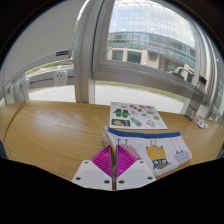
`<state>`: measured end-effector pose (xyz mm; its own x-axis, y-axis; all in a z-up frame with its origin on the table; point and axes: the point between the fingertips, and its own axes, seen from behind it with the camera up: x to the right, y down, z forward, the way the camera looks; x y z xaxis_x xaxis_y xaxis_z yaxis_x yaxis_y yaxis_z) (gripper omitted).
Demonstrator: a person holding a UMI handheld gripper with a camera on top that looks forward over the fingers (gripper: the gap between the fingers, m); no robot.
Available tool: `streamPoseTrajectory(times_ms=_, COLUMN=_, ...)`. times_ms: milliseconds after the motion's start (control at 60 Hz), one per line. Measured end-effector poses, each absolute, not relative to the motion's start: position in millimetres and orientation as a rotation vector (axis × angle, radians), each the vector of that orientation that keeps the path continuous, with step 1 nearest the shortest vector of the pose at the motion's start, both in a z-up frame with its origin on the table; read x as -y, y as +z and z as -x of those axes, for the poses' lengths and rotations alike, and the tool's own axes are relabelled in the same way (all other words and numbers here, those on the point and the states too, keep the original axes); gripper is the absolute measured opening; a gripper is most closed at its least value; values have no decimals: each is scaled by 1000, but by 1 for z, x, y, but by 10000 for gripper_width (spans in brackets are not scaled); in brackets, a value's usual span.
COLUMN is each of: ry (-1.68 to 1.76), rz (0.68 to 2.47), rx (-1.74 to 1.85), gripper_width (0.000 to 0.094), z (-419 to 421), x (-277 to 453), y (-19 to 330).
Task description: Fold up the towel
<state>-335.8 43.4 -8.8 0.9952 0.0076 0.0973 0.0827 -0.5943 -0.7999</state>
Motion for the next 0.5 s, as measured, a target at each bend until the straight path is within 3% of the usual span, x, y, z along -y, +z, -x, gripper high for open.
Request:
streamPoseTrajectory(times_ms=183, ry=89, rz=2214, rx=35, gripper_width=27, z=345, x=-40, y=0)
streamPoseTrajectory(times_ms=333, ry=268, rz=2126, rx=36, gripper_width=26, z=325, x=-38, y=57)
streamPoseTrajectory(times_ms=500, ry=250, rz=2066, rx=-15, gripper_width=27, z=227, x=-36, y=100)
